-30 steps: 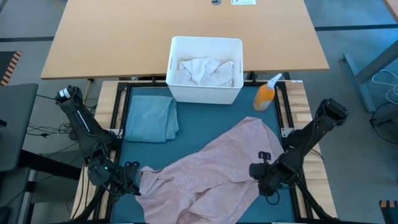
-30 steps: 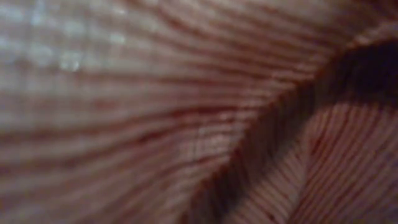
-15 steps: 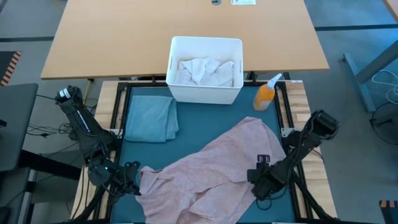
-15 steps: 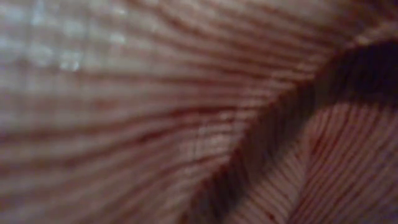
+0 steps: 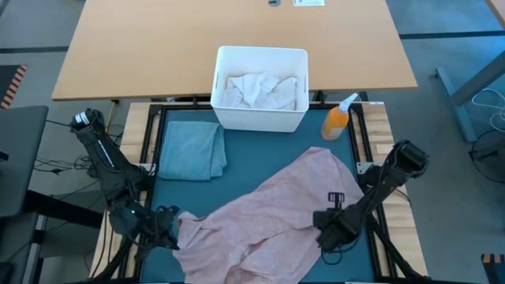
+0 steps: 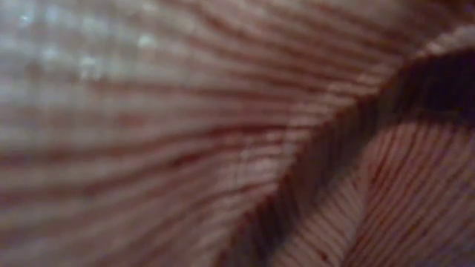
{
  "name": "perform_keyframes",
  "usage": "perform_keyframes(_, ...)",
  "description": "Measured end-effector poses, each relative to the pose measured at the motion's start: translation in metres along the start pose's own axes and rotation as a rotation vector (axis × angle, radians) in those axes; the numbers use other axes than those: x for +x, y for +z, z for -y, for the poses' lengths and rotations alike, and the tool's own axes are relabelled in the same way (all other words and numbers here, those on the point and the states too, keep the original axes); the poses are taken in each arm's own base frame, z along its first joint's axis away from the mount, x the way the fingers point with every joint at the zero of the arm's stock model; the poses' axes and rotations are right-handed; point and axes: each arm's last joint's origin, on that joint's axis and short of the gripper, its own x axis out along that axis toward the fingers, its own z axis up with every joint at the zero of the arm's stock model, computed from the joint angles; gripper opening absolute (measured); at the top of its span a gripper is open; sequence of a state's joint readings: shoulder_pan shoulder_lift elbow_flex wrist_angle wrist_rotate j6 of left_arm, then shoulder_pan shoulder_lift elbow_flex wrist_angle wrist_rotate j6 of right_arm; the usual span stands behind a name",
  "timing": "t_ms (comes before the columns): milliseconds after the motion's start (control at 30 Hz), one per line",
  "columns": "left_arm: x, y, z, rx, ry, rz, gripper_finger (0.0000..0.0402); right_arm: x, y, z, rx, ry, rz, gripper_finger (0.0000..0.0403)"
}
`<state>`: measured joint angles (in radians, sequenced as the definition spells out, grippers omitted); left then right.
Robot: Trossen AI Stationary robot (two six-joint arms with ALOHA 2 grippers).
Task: Fold Laundry from Bin
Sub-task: Fold the pink shirt
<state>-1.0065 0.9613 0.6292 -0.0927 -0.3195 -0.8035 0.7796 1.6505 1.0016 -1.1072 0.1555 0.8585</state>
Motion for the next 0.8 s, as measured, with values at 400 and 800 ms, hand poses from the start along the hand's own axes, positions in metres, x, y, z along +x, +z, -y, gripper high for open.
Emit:
perform_keyframes(400,-0.019,0.022,0.016,0.159,-0.170,0.205,0.0000,-0.075,0.041,0.054,0.065,-0.448,0.213,0.0014)
perform_keyframes(800,-0.062,0.016,0.008,0.180,0.154,0.405,0.0000,-0.062,0.101,0.185,0.015,-1.138,0.180,0.0017)
